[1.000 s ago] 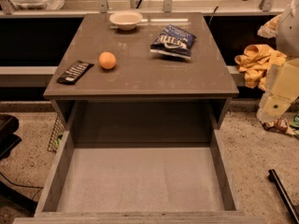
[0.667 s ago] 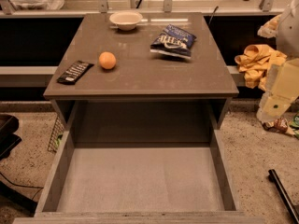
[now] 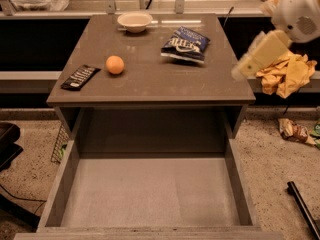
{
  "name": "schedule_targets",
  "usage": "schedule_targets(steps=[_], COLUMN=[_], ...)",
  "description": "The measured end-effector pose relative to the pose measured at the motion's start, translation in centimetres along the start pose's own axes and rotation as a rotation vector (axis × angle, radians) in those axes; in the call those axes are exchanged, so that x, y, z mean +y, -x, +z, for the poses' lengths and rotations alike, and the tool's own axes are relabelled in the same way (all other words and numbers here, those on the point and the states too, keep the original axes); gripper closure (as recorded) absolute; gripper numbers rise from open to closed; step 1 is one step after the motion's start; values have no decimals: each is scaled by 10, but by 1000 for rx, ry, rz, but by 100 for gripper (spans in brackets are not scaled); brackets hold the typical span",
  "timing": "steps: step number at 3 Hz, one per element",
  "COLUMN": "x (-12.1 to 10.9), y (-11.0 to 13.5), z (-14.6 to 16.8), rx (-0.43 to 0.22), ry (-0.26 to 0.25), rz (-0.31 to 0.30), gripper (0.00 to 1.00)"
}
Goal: Place blue chip bag into top drawer
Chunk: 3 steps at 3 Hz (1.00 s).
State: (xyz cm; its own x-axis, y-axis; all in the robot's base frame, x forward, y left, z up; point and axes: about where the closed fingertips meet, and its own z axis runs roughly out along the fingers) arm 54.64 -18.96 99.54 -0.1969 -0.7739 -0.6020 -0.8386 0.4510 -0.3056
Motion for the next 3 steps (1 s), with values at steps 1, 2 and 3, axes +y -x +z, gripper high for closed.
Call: schedule_targets(steps=[1,2,3], x=[-67,-128,-138], y=[38,73,90], z=[26,34,45], rx=[-236,-330,-318], ry=[-83,-179,-184], rz=[123,210,257], gripper=[0,0,0])
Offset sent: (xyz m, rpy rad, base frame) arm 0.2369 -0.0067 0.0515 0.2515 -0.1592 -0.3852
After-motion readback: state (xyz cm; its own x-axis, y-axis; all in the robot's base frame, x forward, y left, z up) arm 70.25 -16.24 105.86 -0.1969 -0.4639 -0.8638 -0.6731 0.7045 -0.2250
